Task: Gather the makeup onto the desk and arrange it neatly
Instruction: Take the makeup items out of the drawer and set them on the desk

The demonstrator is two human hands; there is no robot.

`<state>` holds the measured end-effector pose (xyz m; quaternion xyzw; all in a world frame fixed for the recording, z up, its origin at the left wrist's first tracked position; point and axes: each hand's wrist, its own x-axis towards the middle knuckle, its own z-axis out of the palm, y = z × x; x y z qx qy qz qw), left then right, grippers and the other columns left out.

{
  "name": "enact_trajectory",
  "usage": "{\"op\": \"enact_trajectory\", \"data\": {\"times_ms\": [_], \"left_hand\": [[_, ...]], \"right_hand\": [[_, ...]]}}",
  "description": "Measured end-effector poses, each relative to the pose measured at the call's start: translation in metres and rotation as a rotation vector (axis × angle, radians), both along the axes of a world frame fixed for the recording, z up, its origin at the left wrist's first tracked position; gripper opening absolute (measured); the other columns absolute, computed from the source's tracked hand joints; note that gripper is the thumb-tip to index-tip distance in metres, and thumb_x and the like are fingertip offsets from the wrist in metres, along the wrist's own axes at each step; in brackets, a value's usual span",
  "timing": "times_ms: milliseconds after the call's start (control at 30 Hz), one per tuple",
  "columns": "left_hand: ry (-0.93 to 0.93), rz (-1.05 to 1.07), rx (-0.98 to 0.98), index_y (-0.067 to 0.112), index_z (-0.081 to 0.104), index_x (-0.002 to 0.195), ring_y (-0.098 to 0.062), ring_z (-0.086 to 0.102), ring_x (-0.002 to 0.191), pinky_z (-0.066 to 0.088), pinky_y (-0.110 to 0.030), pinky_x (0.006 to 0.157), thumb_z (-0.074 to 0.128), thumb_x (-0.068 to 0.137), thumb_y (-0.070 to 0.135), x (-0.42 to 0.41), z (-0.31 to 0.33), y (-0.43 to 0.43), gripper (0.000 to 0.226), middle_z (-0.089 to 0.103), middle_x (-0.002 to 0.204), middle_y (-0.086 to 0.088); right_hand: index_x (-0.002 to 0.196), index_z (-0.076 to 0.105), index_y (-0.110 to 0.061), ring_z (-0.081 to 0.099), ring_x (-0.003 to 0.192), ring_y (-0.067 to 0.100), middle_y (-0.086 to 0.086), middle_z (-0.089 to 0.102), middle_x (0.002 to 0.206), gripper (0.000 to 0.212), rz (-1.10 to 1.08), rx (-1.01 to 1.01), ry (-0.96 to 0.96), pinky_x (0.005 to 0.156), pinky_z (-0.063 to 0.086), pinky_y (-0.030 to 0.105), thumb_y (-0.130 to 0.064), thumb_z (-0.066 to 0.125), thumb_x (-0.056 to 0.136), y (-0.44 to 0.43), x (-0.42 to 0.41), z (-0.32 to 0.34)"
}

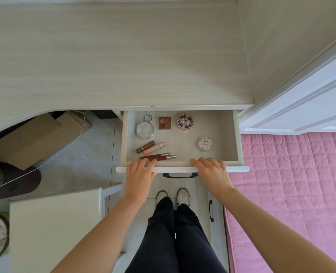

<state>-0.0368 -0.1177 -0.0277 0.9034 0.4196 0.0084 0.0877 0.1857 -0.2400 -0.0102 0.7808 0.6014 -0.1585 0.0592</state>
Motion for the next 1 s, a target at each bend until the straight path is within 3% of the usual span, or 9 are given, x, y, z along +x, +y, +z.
{"op": "enact_trajectory", "data": {"times_ms": [333, 500, 567, 633, 767, 867, 1000], "left_hand": [[0.103, 0.009, -0.117, 0.02, 0.064, 0.116, -0.025, 0.059, 0.103, 0.049, -0.04, 0.087, 0.078, 0.075, 0.025, -0.019, 0.007, -0.036, 0.044, 0.064, 0.109, 0.0], [0.118, 0.019, -0.176, 0.018, 0.067, 0.11, -0.026, 0.062, 0.098, 0.052, -0.041, 0.084, 0.084, 0.068, 0.022, -0.023, 0.013, -0.047, 0.046, 0.066, 0.105, -0.002], [0.115, 0.022, -0.204, 0.018, 0.068, 0.109, -0.026, 0.063, 0.097, 0.052, -0.041, 0.084, 0.086, 0.066, 0.022, -0.024, 0.015, -0.046, 0.046, 0.067, 0.103, -0.002], [0.124, 0.021, -0.217, 0.02, 0.069, 0.106, -0.025, 0.064, 0.094, 0.051, -0.041, 0.083, 0.086, 0.065, 0.027, -0.024, 0.017, -0.042, 0.045, 0.068, 0.1, 0.0], [0.152, 0.023, -0.243, 0.024, 0.07, 0.104, -0.021, 0.063, 0.094, 0.049, -0.038, 0.086, 0.068, 0.081, 0.046, -0.018, 0.021, -0.031, 0.032, 0.069, 0.099, 0.005], [0.112, 0.113, -0.341, 0.021, 0.066, 0.112, -0.017, 0.059, 0.101, 0.049, -0.033, 0.086, 0.05, 0.094, 0.04, -0.008, 0.023, -0.02, 0.031, 0.067, 0.107, 0.005], [0.076, 0.216, -0.401, 0.019, 0.063, 0.115, -0.016, 0.056, 0.098, 0.051, -0.032, 0.078, 0.048, 0.096, 0.028, 0.011, 0.019, 0.001, 0.026, 0.063, 0.104, 0.003]], "right_hand": [[0.115, 0.06, -0.02, 0.063, 0.085, 0.026, -0.002, 0.065, 0.095, 0.079, 0.047, -0.136, 0.03, 0.072, 0.054, 0.045, 0.003, 0.083, 0.043, -0.032, -0.014, 0.007], [0.109, 0.061, -0.023, 0.06, 0.077, 0.022, -0.008, 0.063, 0.086, 0.057, 0.086, -0.176, 0.064, 0.061, 0.052, 0.035, -0.01, 0.084, 0.058, -0.041, -0.012, 0.004], [0.118, 0.058, -0.021, 0.059, 0.09, 0.024, -0.005, 0.065, 0.099, 0.039, 0.1, -0.189, 0.12, 0.072, 0.052, 0.036, -0.022, 0.071, 0.081, -0.041, -0.01, 0.007], [0.128, 0.053, -0.02, 0.056, 0.104, 0.025, -0.002, 0.063, 0.114, 0.035, 0.111, -0.188, 0.191, 0.084, 0.048, 0.037, -0.032, 0.052, 0.095, -0.038, -0.005, 0.011], [0.131, 0.051, -0.02, 0.055, 0.105, 0.021, 0.0, 0.061, 0.117, 0.039, 0.055, -0.196, 0.283, 0.083, 0.047, 0.033, -0.04, 0.044, 0.098, -0.026, 0.005, 0.021], [0.132, 0.049, -0.019, 0.055, 0.109, 0.022, 0.002, 0.058, 0.121, 0.04, 0.017, -0.214, 0.31, 0.083, 0.048, 0.034, -0.04, 0.042, 0.099, -0.01, 0.015, 0.026], [0.132, 0.049, -0.02, 0.052, 0.116, 0.021, 0.001, 0.057, 0.125, 0.041, -0.032, -0.214, 0.331, 0.086, 0.05, 0.038, -0.042, 0.042, 0.099, 0.015, 0.027, 0.02]]}}
